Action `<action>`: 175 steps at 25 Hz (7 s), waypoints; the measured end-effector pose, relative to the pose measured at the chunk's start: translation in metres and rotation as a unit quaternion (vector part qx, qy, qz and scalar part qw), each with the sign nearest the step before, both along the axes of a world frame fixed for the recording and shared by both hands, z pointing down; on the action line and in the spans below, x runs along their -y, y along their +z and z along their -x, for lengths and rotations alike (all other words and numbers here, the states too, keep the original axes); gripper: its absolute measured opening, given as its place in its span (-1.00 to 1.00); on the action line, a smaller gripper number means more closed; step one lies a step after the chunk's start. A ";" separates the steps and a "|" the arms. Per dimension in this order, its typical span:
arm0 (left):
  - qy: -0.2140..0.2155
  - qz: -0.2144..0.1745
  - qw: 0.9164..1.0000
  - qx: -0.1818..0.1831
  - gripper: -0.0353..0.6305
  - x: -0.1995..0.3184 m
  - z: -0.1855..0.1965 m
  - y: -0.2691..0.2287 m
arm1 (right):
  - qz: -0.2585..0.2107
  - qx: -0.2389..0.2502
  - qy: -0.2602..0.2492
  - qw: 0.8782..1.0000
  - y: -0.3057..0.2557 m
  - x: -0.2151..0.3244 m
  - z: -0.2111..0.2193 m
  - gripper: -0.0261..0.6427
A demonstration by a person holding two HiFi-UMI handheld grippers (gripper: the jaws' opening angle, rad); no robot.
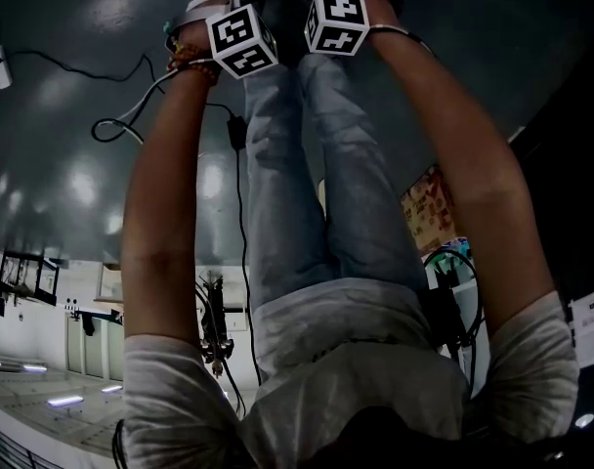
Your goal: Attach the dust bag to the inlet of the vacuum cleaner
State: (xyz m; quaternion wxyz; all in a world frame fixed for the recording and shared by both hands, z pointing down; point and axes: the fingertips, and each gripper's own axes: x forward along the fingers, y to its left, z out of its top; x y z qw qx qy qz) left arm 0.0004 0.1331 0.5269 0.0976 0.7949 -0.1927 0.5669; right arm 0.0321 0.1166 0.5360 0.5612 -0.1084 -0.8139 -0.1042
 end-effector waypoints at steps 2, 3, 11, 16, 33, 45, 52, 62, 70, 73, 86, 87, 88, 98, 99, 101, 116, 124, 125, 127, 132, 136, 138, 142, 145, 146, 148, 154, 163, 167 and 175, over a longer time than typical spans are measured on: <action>-0.021 0.007 1.000 -0.012 -0.81 -0.002 0.003 0.002 | -0.018 -0.005 -0.015 1.000 -0.003 0.002 0.005 -0.81; -0.031 0.008 0.999 -0.017 -0.81 -0.003 0.005 0.003 | -0.029 -0.007 -0.025 0.999 -0.003 0.001 0.007 -0.81; 0.047 0.000 0.999 0.018 -0.80 0.003 0.004 0.005 | -0.006 -0.004 0.029 1.000 0.004 -0.001 0.000 -0.81; 0.023 -0.009 1.000 0.016 -0.80 0.007 0.003 0.002 | -0.023 -0.007 0.038 0.999 0.000 0.007 0.000 -0.81; -0.013 0.003 1.000 0.005 -0.81 0.018 0.009 0.008 | -0.027 -0.019 0.024 0.999 0.004 0.016 0.004 -0.82; -0.036 0.019 0.999 0.007 -0.82 0.013 0.007 0.008 | -0.023 -0.021 0.016 0.999 0.003 0.018 0.000 -0.81; -0.040 0.028 0.999 -0.001 -0.83 0.017 0.007 0.011 | -0.038 -0.026 0.007 0.999 -0.001 0.021 -0.001 -0.81; -0.030 0.017 0.999 0.019 -0.84 0.030 0.002 0.001 | -0.029 -0.033 0.041 0.998 0.008 0.031 -0.009 -0.81; -0.076 0.036 0.996 0.005 -0.84 0.031 0.009 0.019 | -0.060 -0.029 0.003 0.998 -0.005 0.033 -0.003 -0.81; -0.088 0.040 0.995 0.004 -0.84 0.030 0.007 0.017 | -0.053 -0.027 0.013 0.998 -0.002 0.038 -0.001 -0.81; -0.104 0.052 0.993 -0.002 -0.84 0.043 0.013 0.020 | -0.052 -0.033 0.015 0.998 -0.004 0.046 0.001 -0.81; -0.106 0.054 0.993 0.000 -0.84 0.043 0.013 0.020 | -0.049 -0.033 0.016 0.998 -0.003 0.046 0.001 -0.81; -0.104 0.052 0.993 0.003 -0.84 0.044 0.012 0.018 | -0.044 -0.035 0.020 0.998 -0.001 0.046 0.000 -0.81; -0.061 0.024 0.998 0.007 -0.84 0.048 0.002 0.005 | -0.037 -0.050 0.043 0.997 0.008 0.048 -0.013 -0.81; -0.071 0.030 0.997 0.004 -0.84 0.048 0.005 0.010 | -0.040 -0.047 0.034 0.997 0.004 0.046 -0.011 -0.81; -0.092 0.043 0.995 0.003 -0.85 0.047 0.011 0.020 | -0.046 -0.040 0.016 0.998 -0.001 0.043 -0.005 -0.81; -0.073 0.018 0.997 0.011 -0.85 0.055 0.002 0.002 | -0.017 -0.039 0.056 0.998 0.000 0.050 -0.016 -0.81; -0.094 0.036 0.995 0.012 -0.85 0.053 0.012 0.011 | -0.011 -0.014 0.041 0.999 -0.017 0.052 -0.004 -0.81; -0.089 0.034 0.995 0.012 -0.86 0.052 0.011 0.009 | -0.012 -0.017 0.038 0.999 -0.015 0.055 -0.004 -0.81; -0.077 0.025 0.997 0.012 -0.86 0.052 0.008 0.005 | -0.013 -0.025 0.035 0.999 -0.009 0.058 -0.008 -0.81; -0.049 0.018 0.999 0.014 -0.85 0.052 -0.001 -0.002 | -0.016 -0.046 0.038 0.998 0.005 0.059 -0.018 -0.81; -0.050 0.034 0.998 0.017 -0.85 0.047 0.001 0.005 | -0.048 -0.034 0.008 0.998 -0.008 0.058 -0.014 -0.81; -0.054 0.038 0.998 0.018 -0.85 0.044 0.002 0.008 | -0.061 -0.028 -0.005 0.998 -0.012 0.058 -0.010 -0.81; -0.057 0.021 0.998 0.010 -0.85 0.048 0.002 0.001 | -0.061 -0.034 0.010 0.998 -0.004 0.065 -0.011 -0.81; -0.038 0.009 0.999 0.009 -0.85 0.049 -0.004 -0.005 | -0.057 -0.045 0.010 0.997 0.006 0.065 -0.018 -0.81; -0.034 0.008 0.999 0.009 -0.85 0.049 -0.007 -0.006 | -0.058 -0.046 0.010 0.997 0.008 0.065 -0.019 -0.81; -0.034 0.010 0.999 0.007 -0.85 0.049 -0.009 -0.006 | -0.060 -0.045 0.013 0.997 0.007 0.064 -0.021 -0.81; -0.056 0.018 0.998 0.006 -0.84 0.051 -0.003 0.000 | -0.062 -0.039 0.013 0.997 0.000 0.054 -0.020 -0.81; -0.046 0.002 0.999 0.016 -0.83 0.046 0.001 0.003 | -0.063 -0.036 -0.004 0.997 -0.002 0.052 -0.016 -0.82; -0.051 0.003 0.999 0.008 -0.82 0.047 -0.003 0.003 | -0.065 -0.035 -0.005 0.997 -0.001 0.054 -0.016 -0.82; -0.052 0.013 0.998 0.014 -0.85 0.049 0.001 0.003 | -0.057 -0.038 -0.003 0.998 0.000 0.061 -0.010 -0.82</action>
